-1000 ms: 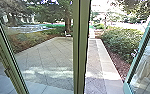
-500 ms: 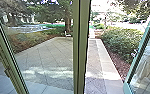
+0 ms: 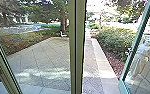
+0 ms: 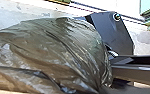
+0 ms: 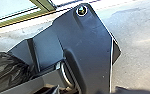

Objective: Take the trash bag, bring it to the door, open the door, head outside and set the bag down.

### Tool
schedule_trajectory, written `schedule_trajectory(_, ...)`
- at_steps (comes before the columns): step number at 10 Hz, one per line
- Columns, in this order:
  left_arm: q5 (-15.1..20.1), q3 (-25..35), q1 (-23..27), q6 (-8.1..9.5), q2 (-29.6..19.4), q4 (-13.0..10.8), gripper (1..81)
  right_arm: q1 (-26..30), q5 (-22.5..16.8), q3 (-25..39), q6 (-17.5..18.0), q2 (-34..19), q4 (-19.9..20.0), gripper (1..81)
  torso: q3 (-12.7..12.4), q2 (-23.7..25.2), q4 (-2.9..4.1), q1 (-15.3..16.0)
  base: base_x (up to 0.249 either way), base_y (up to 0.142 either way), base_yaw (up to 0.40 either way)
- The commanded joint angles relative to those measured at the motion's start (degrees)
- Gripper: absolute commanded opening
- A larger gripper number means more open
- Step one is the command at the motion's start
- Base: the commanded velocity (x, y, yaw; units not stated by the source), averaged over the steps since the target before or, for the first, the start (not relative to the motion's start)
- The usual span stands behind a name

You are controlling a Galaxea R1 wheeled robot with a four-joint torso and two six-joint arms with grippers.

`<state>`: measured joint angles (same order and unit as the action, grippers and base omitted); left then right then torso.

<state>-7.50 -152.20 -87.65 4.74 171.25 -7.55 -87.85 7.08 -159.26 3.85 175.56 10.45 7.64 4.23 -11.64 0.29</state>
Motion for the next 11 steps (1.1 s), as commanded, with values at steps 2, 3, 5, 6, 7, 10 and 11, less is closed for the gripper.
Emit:
schedule_trajectory(2,2.2,0.1,2.7,0.00,-0.2,-0.7,1.0,1.9,-3.3,-0.1,-0.2,0.3,0.2,81.1,0.0,0.0,0.00,0.0,0.000,0.000,-0.244)
schedule_trajectory(3,2.2,0.1,2.7,-0.08,-0.2,-0.7,1.0,1.7,-3.3,-0.1,-0.2,0.2,0.0,81.1,0.0,0.0,0.00,0.0,0.000,0.000,-0.244)
schedule_trajectory(5,2.2,0.1,2.7,-0.08,-0.2,-0.7,1.0,1.5,-3.3,-0.1,-0.2,0.2,-1.5,81.1,0.0,0.0,0.00,0.0,0.000,0.000,-0.244)
schedule_trajectory(6,2.2,0.1,2.7,-0.08,-0.3,-0.7,1.0,1.5,-3.4,-0.1,-0.2,0.2,-1.5,81.1,0.0,0.0,0.00,0.0,0.000,0.000,-0.243)
schedule_trajectory(7,2.2,0.1,2.7,0.00,-0.3,-0.8,1.0,1.5,-3.6,-0.1,-0.2,0.2,-1.6,81.1,0.0,0.0,0.00,0.0,0.000,0.000,-0.243)
schedule_trajectory(10,2.2,0.1,2.7,0.00,-0.3,-0.7,1.0,1.3,-3.6,-0.1,-0.2,0.2,-1.7,81.1,0.0,0.0,0.00,0.0,0.000,0.000,-0.235)
schedule_trajectory(11,2.2,0.1,2.7,-0.08,-0.3,-0.7,1.0,1.3,-3.6,-0.1,-0.2,0.2,-2.4,81.1,0.0,0.0,0.00,0.0,0.000,0.000,-0.174)
